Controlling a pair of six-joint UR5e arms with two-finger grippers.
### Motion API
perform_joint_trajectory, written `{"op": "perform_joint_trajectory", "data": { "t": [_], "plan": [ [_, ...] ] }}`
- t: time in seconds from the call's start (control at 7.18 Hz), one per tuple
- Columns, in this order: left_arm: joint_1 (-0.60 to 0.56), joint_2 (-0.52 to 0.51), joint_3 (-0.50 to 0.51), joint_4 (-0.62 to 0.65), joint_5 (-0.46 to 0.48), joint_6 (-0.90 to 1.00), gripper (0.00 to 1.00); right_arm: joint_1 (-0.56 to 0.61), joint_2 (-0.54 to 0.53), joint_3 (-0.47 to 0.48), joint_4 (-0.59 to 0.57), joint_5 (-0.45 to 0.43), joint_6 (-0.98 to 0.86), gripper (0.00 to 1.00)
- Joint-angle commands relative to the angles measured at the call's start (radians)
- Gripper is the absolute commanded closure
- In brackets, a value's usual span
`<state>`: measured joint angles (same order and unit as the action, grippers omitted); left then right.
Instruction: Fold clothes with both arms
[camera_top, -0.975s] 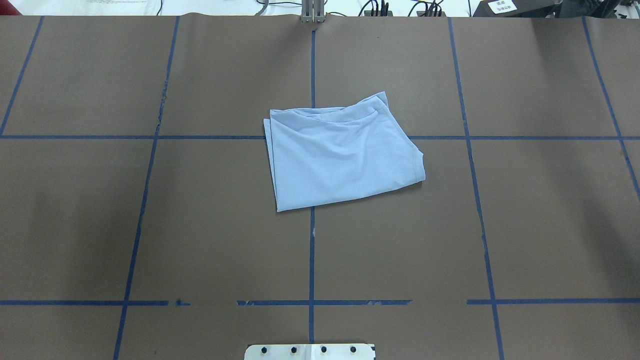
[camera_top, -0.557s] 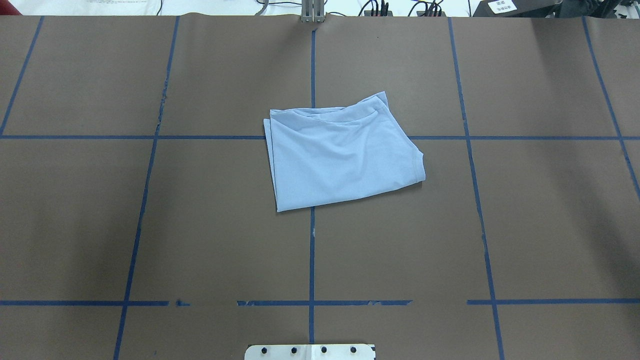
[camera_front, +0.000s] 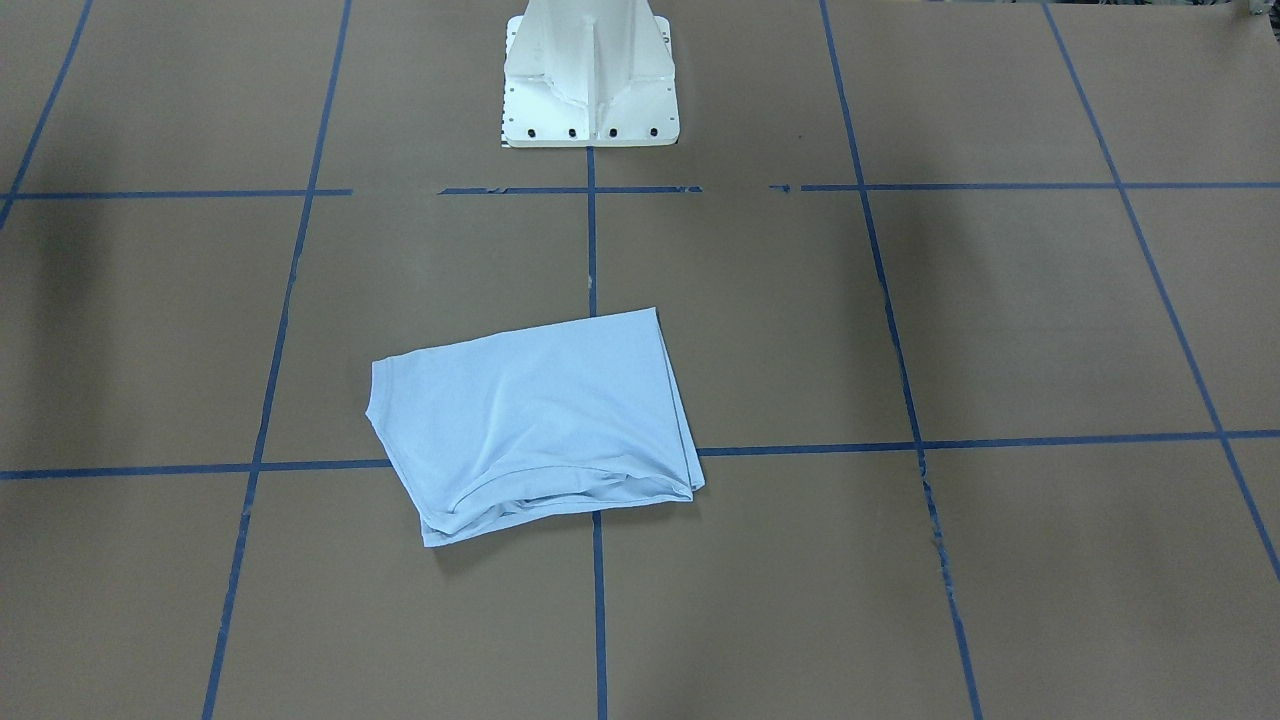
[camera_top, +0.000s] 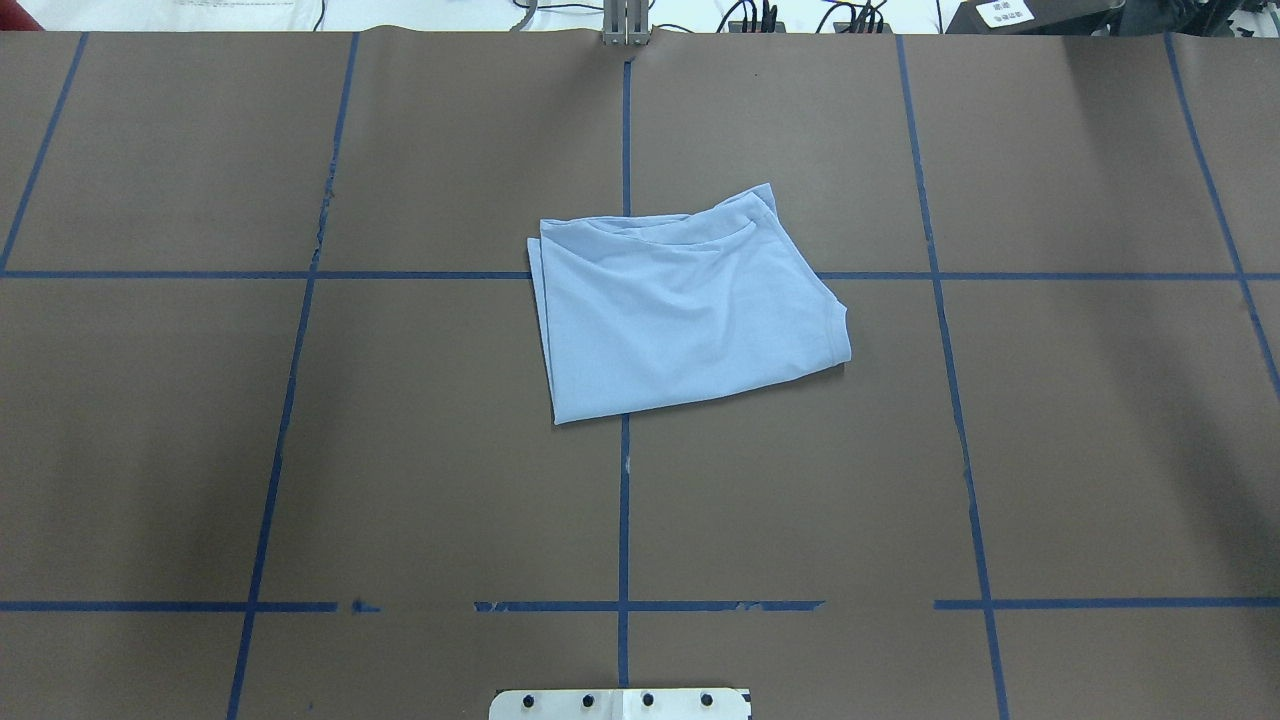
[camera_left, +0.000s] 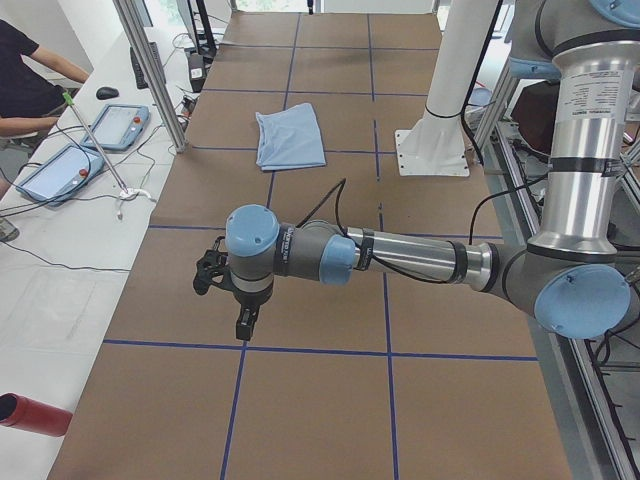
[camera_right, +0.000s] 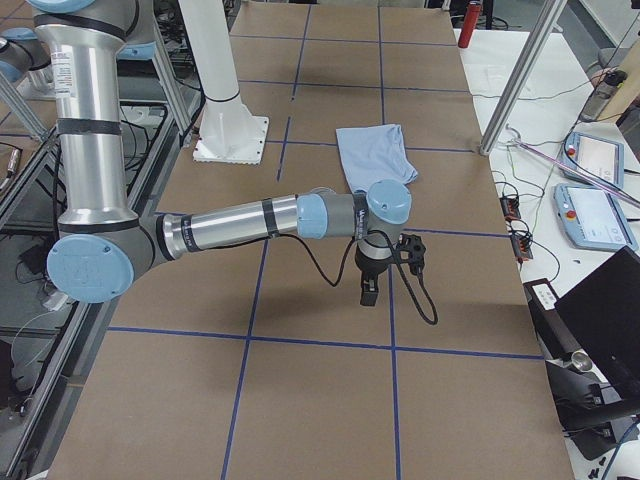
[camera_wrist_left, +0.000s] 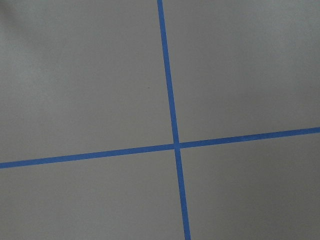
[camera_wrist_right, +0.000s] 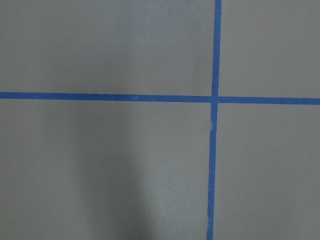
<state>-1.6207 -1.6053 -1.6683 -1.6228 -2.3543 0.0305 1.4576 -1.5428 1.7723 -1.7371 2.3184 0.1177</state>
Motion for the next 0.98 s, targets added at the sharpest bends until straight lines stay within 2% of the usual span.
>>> {"op": "perform_joint_trajectory", "data": {
  "t": [0.0,0.84],
  "plan": [
    [0.002,-0.007,-0.002,-0.005,0.001,0.003,0.00,0.001,0.001,0.004,0.001,0.004,-0.001,0.00],
    [0.002,-0.008,-0.004,-0.005,-0.008,0.003,0.00,0.000,0.004,0.004,0.001,0.027,-0.001,0.00]
  ]
}}
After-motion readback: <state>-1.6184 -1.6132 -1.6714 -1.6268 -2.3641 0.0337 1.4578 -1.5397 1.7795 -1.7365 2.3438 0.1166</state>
